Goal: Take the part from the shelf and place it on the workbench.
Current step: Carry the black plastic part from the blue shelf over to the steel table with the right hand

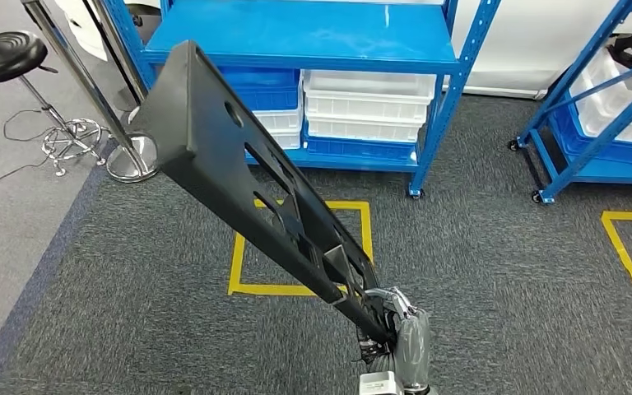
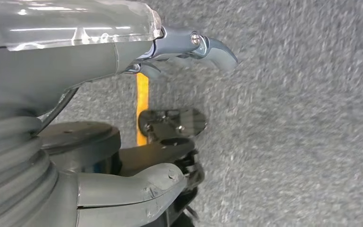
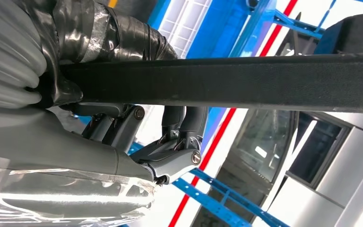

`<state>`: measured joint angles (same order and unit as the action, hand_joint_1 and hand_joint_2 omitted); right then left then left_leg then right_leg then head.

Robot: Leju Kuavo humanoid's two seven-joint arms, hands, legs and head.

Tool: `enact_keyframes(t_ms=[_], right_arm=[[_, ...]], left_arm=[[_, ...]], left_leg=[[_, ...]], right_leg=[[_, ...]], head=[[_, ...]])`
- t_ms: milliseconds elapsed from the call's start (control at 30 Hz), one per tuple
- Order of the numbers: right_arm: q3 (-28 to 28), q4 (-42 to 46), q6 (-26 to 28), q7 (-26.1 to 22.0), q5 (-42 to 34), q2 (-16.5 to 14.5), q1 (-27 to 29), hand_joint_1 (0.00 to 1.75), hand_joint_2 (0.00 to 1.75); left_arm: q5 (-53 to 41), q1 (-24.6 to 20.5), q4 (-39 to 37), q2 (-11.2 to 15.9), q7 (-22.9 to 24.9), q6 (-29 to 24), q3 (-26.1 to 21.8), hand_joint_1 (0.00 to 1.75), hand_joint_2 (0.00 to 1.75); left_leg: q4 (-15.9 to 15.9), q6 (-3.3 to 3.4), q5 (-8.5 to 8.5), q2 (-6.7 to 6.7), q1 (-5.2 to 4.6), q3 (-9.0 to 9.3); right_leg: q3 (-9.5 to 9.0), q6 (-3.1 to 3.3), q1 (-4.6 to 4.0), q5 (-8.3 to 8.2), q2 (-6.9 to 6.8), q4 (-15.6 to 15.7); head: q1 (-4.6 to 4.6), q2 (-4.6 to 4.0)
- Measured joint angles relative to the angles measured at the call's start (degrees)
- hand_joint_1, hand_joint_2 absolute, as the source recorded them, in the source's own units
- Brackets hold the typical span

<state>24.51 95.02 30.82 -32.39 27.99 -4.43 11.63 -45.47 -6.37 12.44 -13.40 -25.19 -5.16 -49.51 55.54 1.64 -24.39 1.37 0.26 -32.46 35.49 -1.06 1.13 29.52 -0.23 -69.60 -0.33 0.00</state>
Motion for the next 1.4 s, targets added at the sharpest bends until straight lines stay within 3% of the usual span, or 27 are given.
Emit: enact_keyframes(t_ms=[67,100,133,200,267,333,367,400,433,467,533,600,667,733,800,867,900,933,967,1033,1100,1133,1233,1300,1367,1400], right_arm=[[0.0,0.28,0.0,-0.07,-0.2,-0.01,0.1,1.75,1.75],[0.01,0.39,0.0,-0.08,-0.32,-0.01,0.16,1.75,1.75],[0.01,0.45,0.0,-0.08,-0.46,-0.01,0.22,1.75,1.75],[0.01,0.49,0.0,-0.1,-0.7,-0.04,0.31,1.75,1.75],[0.03,0.49,0.0,-0.14,-1.2,-0.11,0.34,1.75,1.75],[0.19,0.47,0.0,-0.17,-2.72,-0.14,0.34,1.75,1.75],[0.34,0.44,0.0,-0.15,-4.03,-0.11,0.33,1.75,1.75],[0.54,0.42,0.0,-0.1,-5.77,-0.06,0.34,1.75,1.75],[0.74,0.4,0.0,-0.07,-7.93,-0.02,0.35,1.75,1.75],[0.96,0.37,0.0,-0.04,-10.47,0.02,0.37,1.75,1.75],[1.24,0.28,-0.02,-0.13,-15.73,0.03,0.36,1.75,1.75],[1.27,0.05,-0.04,-0.49,-19.04,0.01,0.28,1.75,1.75],[1.21,-0.38,-0.13,-0.77,-20.58,-0.04,0.1,1.75,1.75],[1.09,-0.94,-0.32,-0.65,-21.75,-0.1,-0.05,1.75,1.75],[0.96,-1.51,-0.47,-0.52,-22.4,-0.14,-0.09,1.75,1.75],[0.87,-2.05,-0.56,-0.66,-22.71,-0.14,-0.11,1.75,1.75],[0.85,-2.29,-0.61,-0.81,-22.8,-0.14,-0.1,1.75,1.75],[0.83,-2.49,-0.66,-0.99,-22.9,-0.14,-0.1,1.75,1.75],[0.79,-2.62,-0.7,-1.16,-22.97,-0.14,-0.1,1.75,1.75],[0.73,-2.74,-0.77,-1.51,-23.17,-0.15,-0.12,1.75,1.75],[0.7,-2.73,-0.85,-1.86,-23.35,-0.19,-0.15,1.75,1.75],[0.69,-2.72,-0.87,-2.01,-23.4,-0.22,-0.16,1.75,1.75],[0.66,-2.72,-0.93,-2.23,-23.51,-0.36,-0.16,1.75,1.75],[0.65,-2.72,-1.04,-2.48,-23.56,-0.47,-0.2,1.75,1.75],[0.65,-2.72,-1.13,-2.83,-23.58,-0.54,-0.22,1.75,1.75],[0.65,-2.72,-1.14,-2.96,-23.58,-0.55,-0.21,1.75,1.75]], left_arm=[[0.02,-0.06,0.0,0.0,-0.16,-0.01,0.0,0.0,1.75],[0.04,-0.1,0.0,0.01,-0.27,-0.02,0.0,0.0,1.75],[0.05,-0.13,0.0,0.03,-0.36,-0.02,0.0,0.0,1.75],[0.06,-0.1,0.0,0.08,-0.51,-0.03,0.0,0.0,1.75],[0.23,-0.01,0.0,0.13,-0.64,-0.09,-0.01,0.0,1.75],[0.58,0.06,0.0,0.17,-0.91,-0.15,-0.03,0.0,1.75],[0.78,0.09,0.0,0.2,-1.09,-0.15,-0.06,0.0,1.75],[0.97,0.12,0.0,0.24,-1.31,-0.14,-0.1,0.0,1.75],[1.13,0.17,0.0,0.28,-1.56,-0.12,-0.14,0.0,1.75],[1.29,0.22,0.0,0.33,-1.81,-0.1,-0.19,0.0,1.75],[1.63,0.28,0.01,0.5,-2.34,-0.09,-0.28,0.0,1.75],[2.01,0.25,0.02,0.62,-2.77,-0.1,-0.46,0.0,1.75],[2.28,0.3,0.02,0.66,-3.01,-0.11,-0.71,0.0,1.75],[2.42,0.46,0.02,0.67,-3.1,-0.12,-1.05,0.0,1.75],[2.46,0.56,0.02,0.68,-3.17,-0.14,-1.41,0.0,1.75],[2.5,0.65,0.02,0.68,-3.29,-0.17,-1.62,0.0,1.75],[2.53,0.75,0.02,0.69,-3.37,-0.21,-1.68,0.0,1.75],[2.58,0.86,0.02,0.71,-3.46,-0.26,-1.77,0.0,1.75],[2.66,0.98,0.02,0.74,-3.54,-0.34,-1.87,0.0,1.75],[2.8,1.13,0.02,0.8,-3.67,-0.54,-2.07,0.0,1.75],[2.91,1.15,0.02,0.91,-3.78,-0.75,-2.25,0.0,1.75],[2.94,1.16,0.02,0.98,-3.84,-0.83,-2.38,0.0,1.75],[2.98,1.31,0.02,1.28,-3.95,-0.96,-2.86,0.0,1.75],[3.02,1.45,0.02,1.47,-4.02,-1.02,-3.04,0.0,1.75],[3.09,1.5,0.02,1.56,-4.11,-1.03,-3.12,0.0,1.75],[3.13,1.51,0.02,1.6,-4.15,-1.03,-3.18,0.0,1.75]], left_leg=[[1.25,-0.6,0.47,-0.08,-0.04,-1.53],[1.71,-0.97,0.73,-0.11,-0.08,-2.01],[1.94,-1.35,1.06,-0.13,-0.11,-2.33],[2.16,-2.14,1.39,-0.18,0.01,-2.68],[4.52,-2.86,-1.56,-0.51,0.22,-3.77],[10.88,-3.38,-7.22,-0.8,0.38,-5.81],[14.49,-3.53,-9.23,-0.83,0.41,-6.66],[17.15,-3.58,-10.0,-0.84,0.42,-6.91],[18.08,-3.53,-9.5,-0.85,0.41,-6.3],[16.9,-3.35,-8.1,-0.87,0.4,-4.62],[9.29,-2.5,-5.81,-0.88,0.24,1.44],[1.44,-1.66,-6.1,-0.89,-0.12,6.71],[-1.19,-1.01,-6.4,-0.94,-0.48,7.86],[-1.73,-0.14,-5.16,-0.82,-0.35,7.24],[-2.16,0.67,-3.67,-0.63,-0.12,6.05],[-1.93,1.01,-2.51,-0.57,-0.22,4.39],[-1.7,0.95,-1.98,-0.57,-0.23,3.56],[-1.38,0.84,-1.53,-0.56,-0.23,2.7],[-0.95,0.68,-1.16,-0.56,-0.21,1.82],[0.12,0.32,-0.71,-0.61,-0.15,0.25],[1.07,-0.23,-0.32,-0.68,-0.19,-0.77],[1.31,-0.59,-0.05,-0.7,-0.2,-1.07],[1.68,-1.77,0.14,-0.81,-0.1,-1.59],[5.03,-2.44,-3.48,-0.95,0.11,-3.02],[11.89,-3.02,-8.86,-0.99,0.35,-5.1],[14.94,-3.23,-10.3,-0.99,0.45,-5.64]], right_leg=[[-5.44,0.29,-0.09,0.19,0.1,7.63],[-6.95,0.51,-0.2,0.94,0.15,10.16],[-7.41,0.81,-0.37,1.53,0.21,11.35],[-6.81,1.59,-0.33,1.02,0.13,11.61],[-5.8,2.51,-0.21,-0.14,-0.03,11.78],[-4.32,3.01,-0.27,-1.35,-0.14,11.76],[-3.5,3.07,-0.34,-1.95,-0.17,11.68],[-2.61,3.08,-0.42,-2.53,-0.19,11.54],[-1.74,3.03,-0.49,-3.07,-0.22,11.38],[-0.95,2.97,-0.56,-3.6,-0.24,11.24],[0.17,2.74,-0.74,-4.61,-0.26,11.1],[0.63,2.23,-0.82,-5.54,-0.37,11.13],[0.7,1.47,-0.68,-6.51,-0.55,11.44],[1.01,0.77,-0.56,-6.26,-0.51,11.19],[2.37,0.4,-0.49,-1.89,-0.24,7.43],[4.19,0.18,-0.39,3.66,-0.06,0.4],[4.6,0.05,-0.36,4.74,-0.05,-2.53],[4.25,-0.03,-0.34,4.43,-0.05,-3.93],[2.9,-0.05,-0.32,3.12,-0.06,-3.33],[-2.34,0.2,-0.31,0.67,-0.04,3.2],[-6.89,0.67,-0.59,0.8,0.02,10.24],[-7.76,0.92,-0.76,1.28,0.05,11.97],[-7.29,2.07,-0.7,0.49,-0.08,12.86],[-6.3,3.01,-0.44,-0.66,-0.28,13.16],[-4.82,3.34,-0.46,-1.75,-0.35,13.02],[-4.02,3.29,-0.47,-2.26,-0.38,12.88]], head=[[-0.01,0.0],[-0.02,0.0],[-0.03,0.0],[-0.03,0.0],[-0.03,0.0],[-0.03,0.0],[-0.03,0.0],[-0.03,-0.01],[-0.03,-0.01],[-0.03,-0.01],[-0.04,-0.01],[-0.03,-0.01],[-0.02,0.0],[-0.02,0.0],[0.01,0.0],[0.0,0.0],[-0.01,0.0],[-0.01,0.0],[-0.01,0.0],[-0.01,0.0],[-0.01,0.0],[-0.02,0.0],[-0.02,0.0],[-0.02,0.0],[-0.03,0.0],[-0.03,0.0]])
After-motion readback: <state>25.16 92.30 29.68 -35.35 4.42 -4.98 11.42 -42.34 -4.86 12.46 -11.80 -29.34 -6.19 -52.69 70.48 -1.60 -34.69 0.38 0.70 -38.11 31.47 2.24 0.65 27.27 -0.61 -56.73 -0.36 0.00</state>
